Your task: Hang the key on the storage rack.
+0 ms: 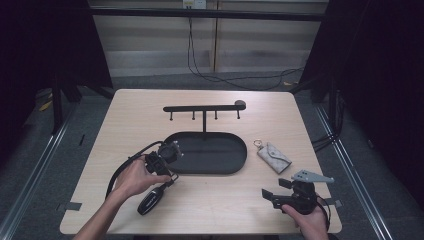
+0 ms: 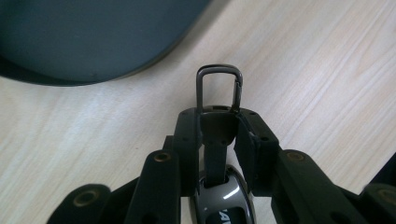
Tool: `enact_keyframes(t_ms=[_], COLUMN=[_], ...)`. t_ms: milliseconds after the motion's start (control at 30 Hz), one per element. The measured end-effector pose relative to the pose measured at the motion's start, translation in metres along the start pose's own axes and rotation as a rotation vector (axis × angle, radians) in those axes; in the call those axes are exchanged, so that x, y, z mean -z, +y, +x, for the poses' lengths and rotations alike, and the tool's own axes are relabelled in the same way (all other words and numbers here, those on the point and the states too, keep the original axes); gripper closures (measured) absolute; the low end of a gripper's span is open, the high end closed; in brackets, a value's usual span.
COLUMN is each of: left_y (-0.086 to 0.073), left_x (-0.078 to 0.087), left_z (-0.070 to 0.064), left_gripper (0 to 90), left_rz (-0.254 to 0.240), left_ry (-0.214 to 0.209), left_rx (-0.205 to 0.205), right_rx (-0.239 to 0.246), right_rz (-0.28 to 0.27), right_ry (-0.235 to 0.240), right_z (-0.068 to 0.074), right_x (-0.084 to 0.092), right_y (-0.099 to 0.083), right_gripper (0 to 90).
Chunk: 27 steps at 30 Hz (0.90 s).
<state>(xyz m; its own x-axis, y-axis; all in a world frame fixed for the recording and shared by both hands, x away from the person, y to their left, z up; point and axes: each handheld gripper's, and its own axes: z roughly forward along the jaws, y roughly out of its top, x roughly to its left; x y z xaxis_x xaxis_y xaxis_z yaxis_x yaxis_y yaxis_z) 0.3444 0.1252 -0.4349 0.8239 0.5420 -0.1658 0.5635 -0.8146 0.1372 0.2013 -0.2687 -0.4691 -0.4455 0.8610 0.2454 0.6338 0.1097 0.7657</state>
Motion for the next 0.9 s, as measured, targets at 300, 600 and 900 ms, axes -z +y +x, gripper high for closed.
enact_keyframes(t_ms=[300,600,900], left_y=[-0.001,-0.007,-0.006], left_x=[0.023,0.041,0.061], left_z=[0.003,0.007,0.01], left_gripper=[70.7,70.8,70.8], left_rz=[-0.025,-0.054,-0.082], left_ry=[0.016,0.021,0.048], left_rx=[-0.01,0.0,0.022], right_rx=[-0.002,-0.004,-0.005], right_rz=[0.003,0.004,0.009], right_ry=[-0.004,-0.006,-0.007], right_z=[0.0,0.0,0.0], right_x=[0.0,0.0,0.0], right_y=[0.0,0.0,0.0], right_gripper=[17.5,17.5,17.5])
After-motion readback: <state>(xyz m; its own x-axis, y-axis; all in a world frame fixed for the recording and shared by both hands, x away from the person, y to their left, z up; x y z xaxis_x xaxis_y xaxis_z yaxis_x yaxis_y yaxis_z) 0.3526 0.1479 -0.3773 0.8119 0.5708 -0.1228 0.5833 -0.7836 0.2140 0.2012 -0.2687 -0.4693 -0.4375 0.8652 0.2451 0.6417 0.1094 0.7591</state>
